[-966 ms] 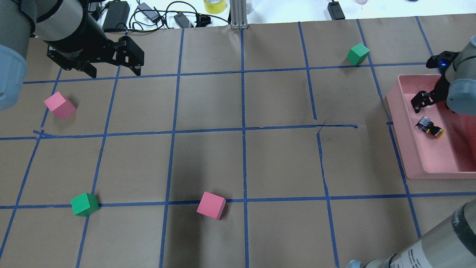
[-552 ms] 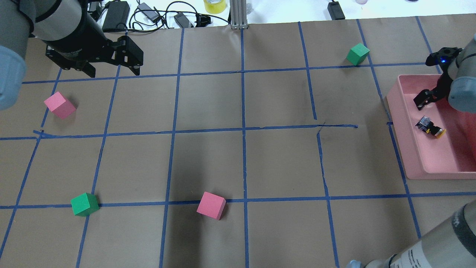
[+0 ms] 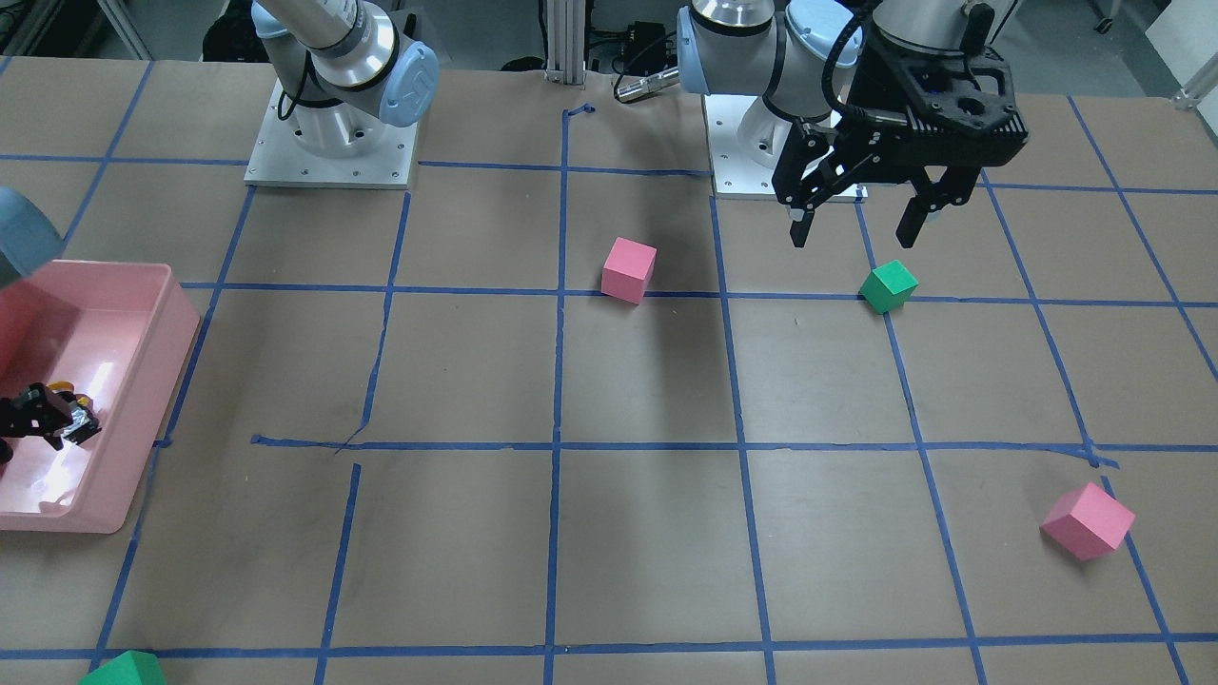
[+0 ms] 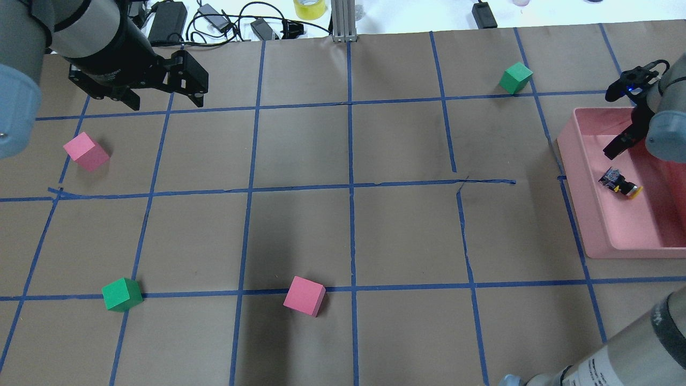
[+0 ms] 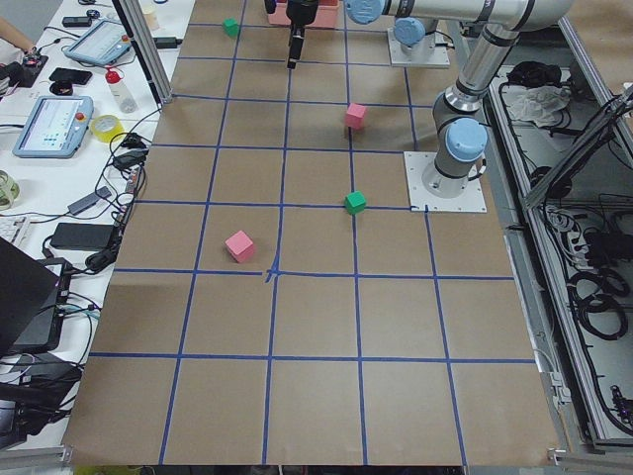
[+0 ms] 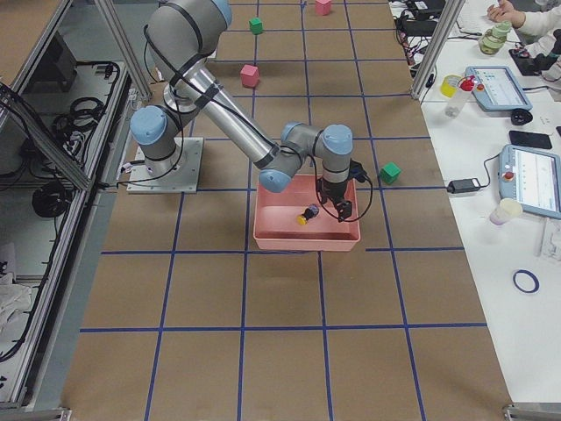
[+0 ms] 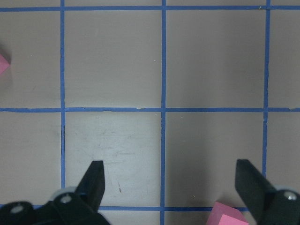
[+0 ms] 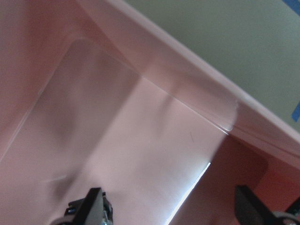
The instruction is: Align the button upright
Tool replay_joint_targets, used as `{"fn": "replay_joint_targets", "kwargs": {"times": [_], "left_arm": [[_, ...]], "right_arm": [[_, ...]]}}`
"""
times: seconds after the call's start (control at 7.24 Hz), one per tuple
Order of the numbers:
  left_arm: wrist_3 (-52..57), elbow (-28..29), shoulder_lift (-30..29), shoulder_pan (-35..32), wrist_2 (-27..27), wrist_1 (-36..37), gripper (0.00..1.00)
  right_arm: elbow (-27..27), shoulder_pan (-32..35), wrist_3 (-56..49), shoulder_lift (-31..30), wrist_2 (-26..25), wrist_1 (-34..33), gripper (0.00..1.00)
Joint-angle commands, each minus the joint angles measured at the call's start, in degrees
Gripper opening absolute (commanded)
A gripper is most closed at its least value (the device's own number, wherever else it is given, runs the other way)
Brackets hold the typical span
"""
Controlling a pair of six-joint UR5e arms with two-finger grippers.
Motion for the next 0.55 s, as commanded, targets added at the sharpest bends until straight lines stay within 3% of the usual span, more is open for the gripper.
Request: {"fn": "replay_joint_targets", "kwargs": {"times": [0.0, 0.41], "left_arm": [[0.0, 0.0, -0.1, 0.1, 0.0, 0.2, 1.0], [0.0, 0.0, -0.2, 0.1, 0.0, 0.2, 1.0]], "right_arm": [[0.0, 0.0, -4.1, 0.1, 0.0, -0.2, 1.0], [-0.1, 0.0, -6.5, 0.2, 0.0, -0.4, 1.0]]}}
